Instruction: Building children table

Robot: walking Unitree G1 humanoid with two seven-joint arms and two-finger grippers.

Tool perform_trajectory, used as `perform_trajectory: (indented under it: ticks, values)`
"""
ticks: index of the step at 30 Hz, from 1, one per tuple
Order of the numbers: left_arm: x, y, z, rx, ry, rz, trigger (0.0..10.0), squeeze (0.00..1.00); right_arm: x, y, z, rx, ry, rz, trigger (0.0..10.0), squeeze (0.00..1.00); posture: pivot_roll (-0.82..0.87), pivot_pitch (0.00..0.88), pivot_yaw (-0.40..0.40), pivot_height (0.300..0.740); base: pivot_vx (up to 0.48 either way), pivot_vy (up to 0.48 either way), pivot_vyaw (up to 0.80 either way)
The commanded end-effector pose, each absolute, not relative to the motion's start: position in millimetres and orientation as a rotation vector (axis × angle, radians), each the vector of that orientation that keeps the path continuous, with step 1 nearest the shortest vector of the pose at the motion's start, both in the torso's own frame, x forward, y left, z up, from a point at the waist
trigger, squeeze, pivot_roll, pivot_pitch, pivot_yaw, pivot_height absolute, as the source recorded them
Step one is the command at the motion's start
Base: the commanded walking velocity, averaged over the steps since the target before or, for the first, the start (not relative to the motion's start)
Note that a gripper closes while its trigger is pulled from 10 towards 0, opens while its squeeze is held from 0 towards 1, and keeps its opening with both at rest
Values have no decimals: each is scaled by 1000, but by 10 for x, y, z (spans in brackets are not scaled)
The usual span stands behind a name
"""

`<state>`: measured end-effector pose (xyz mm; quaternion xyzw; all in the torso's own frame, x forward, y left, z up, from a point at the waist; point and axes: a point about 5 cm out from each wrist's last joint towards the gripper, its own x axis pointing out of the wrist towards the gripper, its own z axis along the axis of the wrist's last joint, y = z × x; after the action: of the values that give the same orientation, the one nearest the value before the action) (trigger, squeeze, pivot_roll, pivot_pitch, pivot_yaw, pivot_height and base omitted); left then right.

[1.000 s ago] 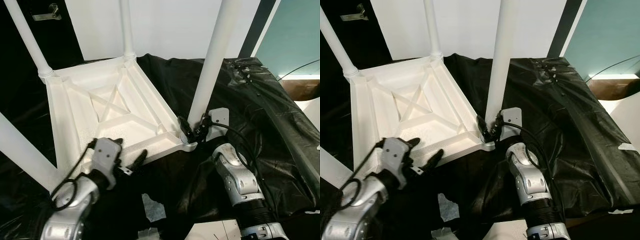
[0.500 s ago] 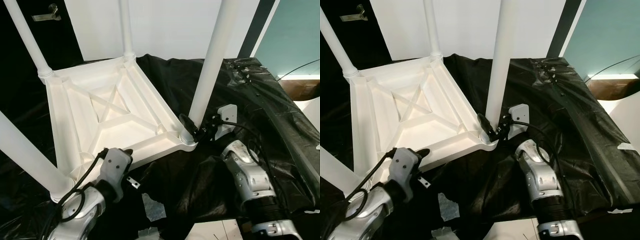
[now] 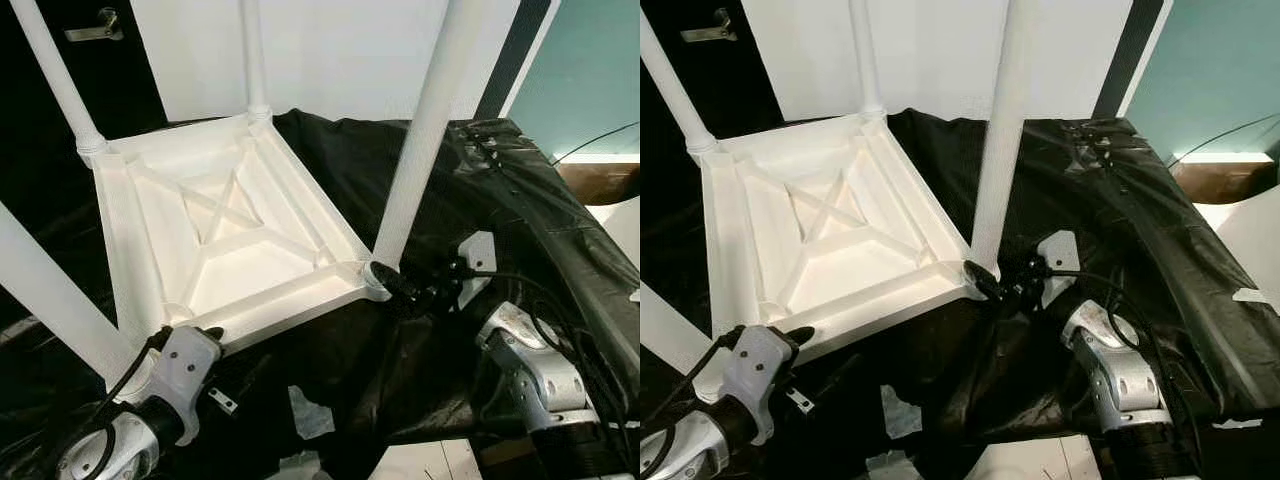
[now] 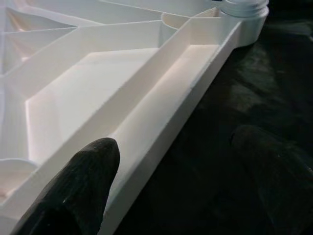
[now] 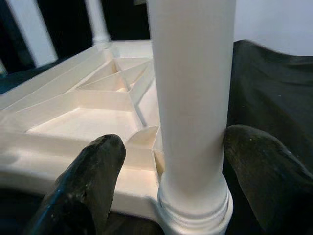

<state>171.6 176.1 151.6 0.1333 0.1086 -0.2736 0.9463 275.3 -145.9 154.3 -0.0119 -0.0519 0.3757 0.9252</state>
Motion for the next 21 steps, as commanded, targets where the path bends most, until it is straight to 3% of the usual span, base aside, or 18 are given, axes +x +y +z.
perform_trajectory:
  ticks: [1, 13, 21]
  values:
    - [1691, 1762, 1529, 276, 231, -583, 10000, 0, 2710, -1397, 1521, -10, -88, 829, 10000, 0, 220, 57, -81, 740, 0, 0, 0]
    - [1770, 1895, 1589, 307, 176, -442, 10000, 0, 2446, -1433, 1338, -61, 115, 1082, 10000, 0, 217, 64, -77, 740, 0, 0, 0]
    - [1856, 2008, 1645, 315, 128, -300, 10000, 0, 2574, -1283, 1389, 78, 100, 1083, 10000, 0, 240, 60, -78, 740, 0, 0, 0]
